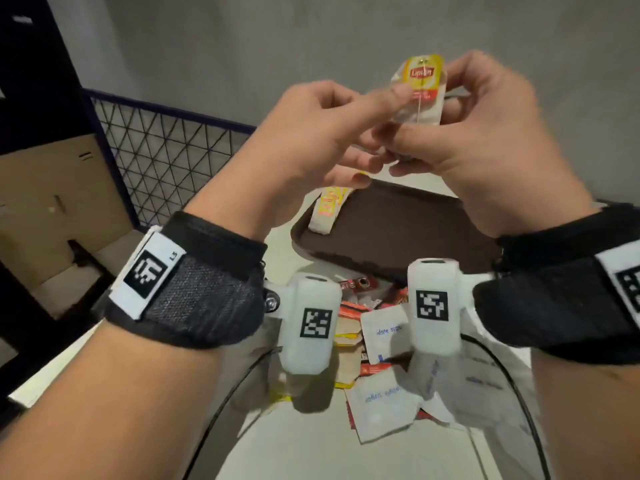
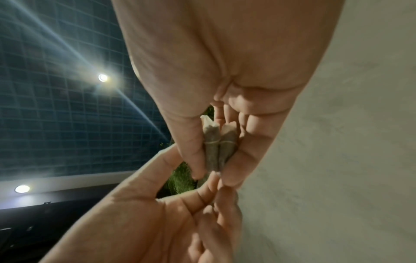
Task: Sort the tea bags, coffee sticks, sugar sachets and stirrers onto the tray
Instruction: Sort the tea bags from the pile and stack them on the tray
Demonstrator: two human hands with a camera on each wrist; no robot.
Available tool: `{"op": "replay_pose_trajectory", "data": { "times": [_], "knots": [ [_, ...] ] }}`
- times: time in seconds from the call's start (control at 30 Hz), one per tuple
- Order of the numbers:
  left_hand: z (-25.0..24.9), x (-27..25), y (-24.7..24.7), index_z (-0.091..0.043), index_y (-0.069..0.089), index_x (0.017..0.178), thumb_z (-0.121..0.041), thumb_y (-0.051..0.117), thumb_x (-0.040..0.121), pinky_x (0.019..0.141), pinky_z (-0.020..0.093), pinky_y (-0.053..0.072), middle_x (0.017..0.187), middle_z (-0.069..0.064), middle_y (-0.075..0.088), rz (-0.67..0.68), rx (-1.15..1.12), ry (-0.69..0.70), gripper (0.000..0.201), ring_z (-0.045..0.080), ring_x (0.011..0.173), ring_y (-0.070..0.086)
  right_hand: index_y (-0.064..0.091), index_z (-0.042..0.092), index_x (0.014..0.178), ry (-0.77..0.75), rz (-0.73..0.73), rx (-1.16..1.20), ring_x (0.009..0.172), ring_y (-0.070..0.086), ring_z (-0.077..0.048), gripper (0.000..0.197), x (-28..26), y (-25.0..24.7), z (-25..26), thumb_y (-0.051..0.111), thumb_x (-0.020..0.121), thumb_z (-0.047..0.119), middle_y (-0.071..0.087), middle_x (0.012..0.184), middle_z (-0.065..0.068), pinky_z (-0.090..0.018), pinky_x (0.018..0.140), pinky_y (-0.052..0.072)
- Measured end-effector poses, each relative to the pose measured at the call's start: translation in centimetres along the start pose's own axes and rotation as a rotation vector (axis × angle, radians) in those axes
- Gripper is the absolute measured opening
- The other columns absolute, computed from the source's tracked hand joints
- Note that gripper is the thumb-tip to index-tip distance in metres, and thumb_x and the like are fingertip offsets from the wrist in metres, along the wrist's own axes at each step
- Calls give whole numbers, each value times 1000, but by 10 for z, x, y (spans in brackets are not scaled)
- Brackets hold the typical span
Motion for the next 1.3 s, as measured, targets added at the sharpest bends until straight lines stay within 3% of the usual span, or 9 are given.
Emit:
{"op": "replay_pose_trajectory", "data": {
  "times": [0.07, 0.33, 0.53, 0.67, 0.83, 0.9, 1.03, 1.13, 1.3],
  "knots": [
    [9, 8, 3, -7, 60, 105, -35, 77, 91, 59, 26, 54, 84, 5, 70, 22, -29, -10, 36, 18, 68, 67, 54, -5, 113, 11, -3, -52, 78, 76, -32, 50, 5, -5, -7, 86, 76, 5, 74, 94, -17, -41, 66, 64],
    [52, 21, 12, -16, 60, 90, -25, 74, 93, 55, 21, 52, 88, 3, 73, 79, -194, -78, 17, 16, 70, 70, 63, 9, 95, 14, 97, -331, 80, 74, -35, 42, 17, -6, -34, 86, 65, 26, 75, 91, -15, -54, 69, 61],
    [64, 18, 3, -19, 59, 88, -24, 76, 91, 52, 21, 51, 89, 4, 75, 13, -228, -107, 18, 19, 72, 70, 66, 3, 100, 139, 235, -103, 85, 76, -32, 39, 12, 2, -42, 90, 70, 9, 73, 97, -24, -44, 78, 63],
    [63, 18, -1, -19, 62, 90, -20, 75, 92, 52, 21, 49, 89, 3, 73, -7, -247, -111, 13, 15, 68, 66, 65, -10, 109, 288, 278, 166, 91, 74, -28, 41, 12, 1, -38, 74, 77, 14, 73, 105, -24, -31, 79, 61],
    [64, 17, -2, -21, 64, 90, -21, 72, 92, 56, 22, 50, 91, -1, 74, 11, -324, -133, 8, 14, 76, 66, 70, 0, 98, 516, 215, 514, 96, 68, -20, 23, 15, -8, -42, 57, 93, 17, 71, 105, -16, -33, 91, 59],
    [65, 17, -2, -22, 65, 87, -21, 71, 92, 56, 23, 50, 90, -1, 73, 13, -340, -139, 8, 13, 76, 66, 70, 4, 89, 579, 178, 626, 98, 63, -19, 20, 16, -8, -43, 55, 93, 17, 69, 101, -12, -27, 86, 58],
    [67, 17, 0, -20, 65, 86, -18, 71, 91, 58, 25, 51, 93, 4, 73, 34, -331, -143, 9, 12, 72, 66, 70, 2, 103, 546, 158, 612, 87, 67, -13, 26, 17, -6, -50, 67, 78, 8, 72, 102, -12, -20, 73, 59],
    [67, 16, 1, -15, 66, 98, -18, 72, 90, 60, 27, 52, 85, 1, 72, 42, -331, -136, 10, 7, 62, 64, 63, 0, 122, 549, 134, 567, 90, 72, -19, 46, 16, -6, -55, 69, 77, 2, 74, 108, -16, -24, 74, 60],
    [69, 17, 0, -14, 66, 98, -20, 71, 91, 57, 27, 50, 92, 5, 72, 43, -325, -145, 11, 12, 69, 66, 64, 6, 121, 506, 127, 441, 84, 74, -19, 46, 15, -6, -54, 72, 76, -2, 77, 101, -11, -24, 68, 59]
  ]
}}
Point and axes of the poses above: each hand's wrist, its own x-axis towards the middle knuckle, its own y-axis out of the palm, z = x × y, the point moved 3 cm from there along x, towards the middle knuckle
